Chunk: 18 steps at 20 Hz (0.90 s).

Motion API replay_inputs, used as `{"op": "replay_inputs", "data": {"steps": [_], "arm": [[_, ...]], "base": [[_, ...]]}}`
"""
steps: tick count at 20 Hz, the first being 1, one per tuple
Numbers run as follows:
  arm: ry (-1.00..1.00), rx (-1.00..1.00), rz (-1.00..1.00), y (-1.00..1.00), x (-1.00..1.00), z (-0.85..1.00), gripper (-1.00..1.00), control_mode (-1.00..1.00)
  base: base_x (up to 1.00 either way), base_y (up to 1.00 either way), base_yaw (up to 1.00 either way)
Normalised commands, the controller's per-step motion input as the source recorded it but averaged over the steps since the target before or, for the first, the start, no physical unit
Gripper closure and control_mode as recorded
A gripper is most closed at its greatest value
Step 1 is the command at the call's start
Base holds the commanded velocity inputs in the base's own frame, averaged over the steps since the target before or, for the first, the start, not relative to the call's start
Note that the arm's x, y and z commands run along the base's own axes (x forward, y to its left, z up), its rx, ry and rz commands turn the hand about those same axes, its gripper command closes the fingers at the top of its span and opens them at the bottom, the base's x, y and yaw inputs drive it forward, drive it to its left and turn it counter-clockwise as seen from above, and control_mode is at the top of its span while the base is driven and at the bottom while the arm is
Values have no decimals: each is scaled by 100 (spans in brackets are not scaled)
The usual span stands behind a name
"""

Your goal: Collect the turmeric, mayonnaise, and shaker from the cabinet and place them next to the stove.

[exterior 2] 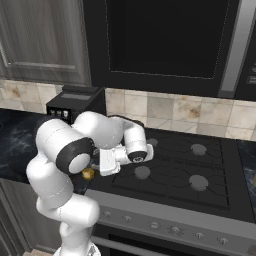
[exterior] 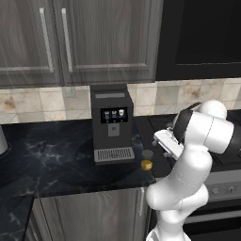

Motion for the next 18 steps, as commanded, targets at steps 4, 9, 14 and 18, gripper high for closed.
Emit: {"op": "replay_inputs", "data": {"steps": [4,9,14,18], "arm": [[-9,0,-1,-19,-63,50,-100,-100],[-9,0,-4,-10,-75,55,-100,-100],[-8,0,-6,-1,-85,53,-100,-100],[-7,0,-7,0,-91,58,-100,-100]], "base": [[0,0,0],[0,0,0],[0,0,0],[0,0,0]]}}
